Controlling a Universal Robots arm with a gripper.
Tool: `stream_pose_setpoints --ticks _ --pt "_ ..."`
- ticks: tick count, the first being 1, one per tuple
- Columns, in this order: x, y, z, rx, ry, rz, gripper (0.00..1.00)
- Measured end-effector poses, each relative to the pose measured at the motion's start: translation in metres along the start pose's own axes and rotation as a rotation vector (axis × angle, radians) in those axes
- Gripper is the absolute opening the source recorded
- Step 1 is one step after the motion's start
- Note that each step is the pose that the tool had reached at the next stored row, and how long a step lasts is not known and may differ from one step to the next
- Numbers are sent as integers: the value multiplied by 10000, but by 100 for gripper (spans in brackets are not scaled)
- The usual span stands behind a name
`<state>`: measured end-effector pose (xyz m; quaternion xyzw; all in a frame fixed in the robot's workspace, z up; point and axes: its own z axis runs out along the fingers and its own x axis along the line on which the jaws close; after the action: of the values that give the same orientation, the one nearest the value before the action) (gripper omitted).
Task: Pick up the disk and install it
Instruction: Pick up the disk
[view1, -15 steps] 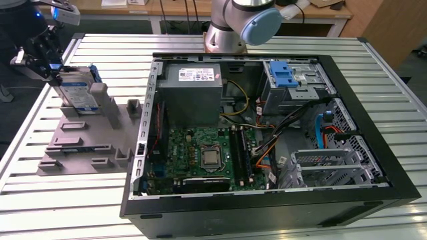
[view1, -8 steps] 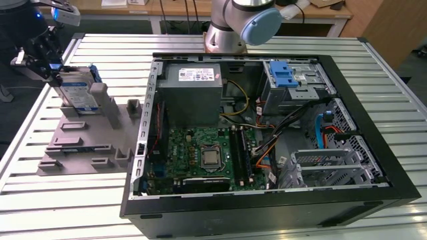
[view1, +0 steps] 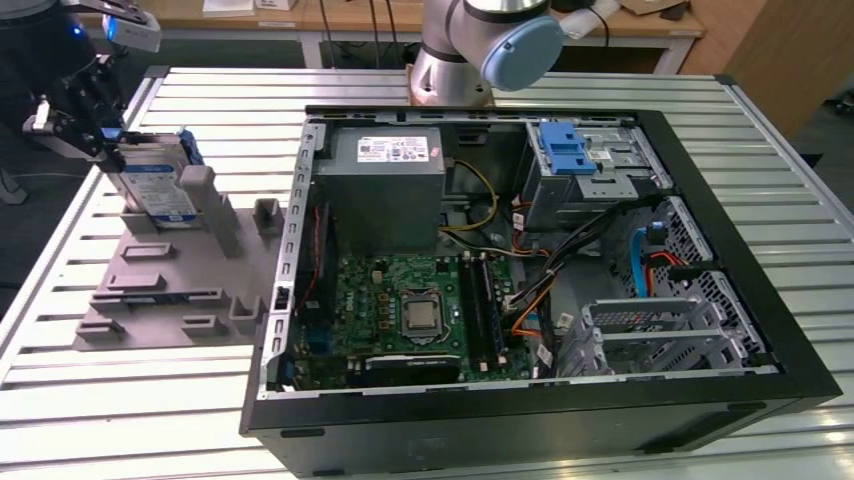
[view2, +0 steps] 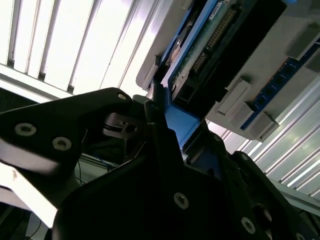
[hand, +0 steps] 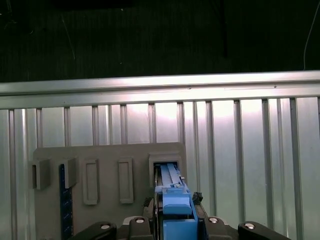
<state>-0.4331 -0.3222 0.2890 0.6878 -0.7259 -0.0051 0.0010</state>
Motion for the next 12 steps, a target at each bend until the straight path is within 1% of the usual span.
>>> stream_pose_setpoints --ticks 1,12 --pt "0 0 0 0 0 0 38" --pt "0 0 1 0 0 0 37"
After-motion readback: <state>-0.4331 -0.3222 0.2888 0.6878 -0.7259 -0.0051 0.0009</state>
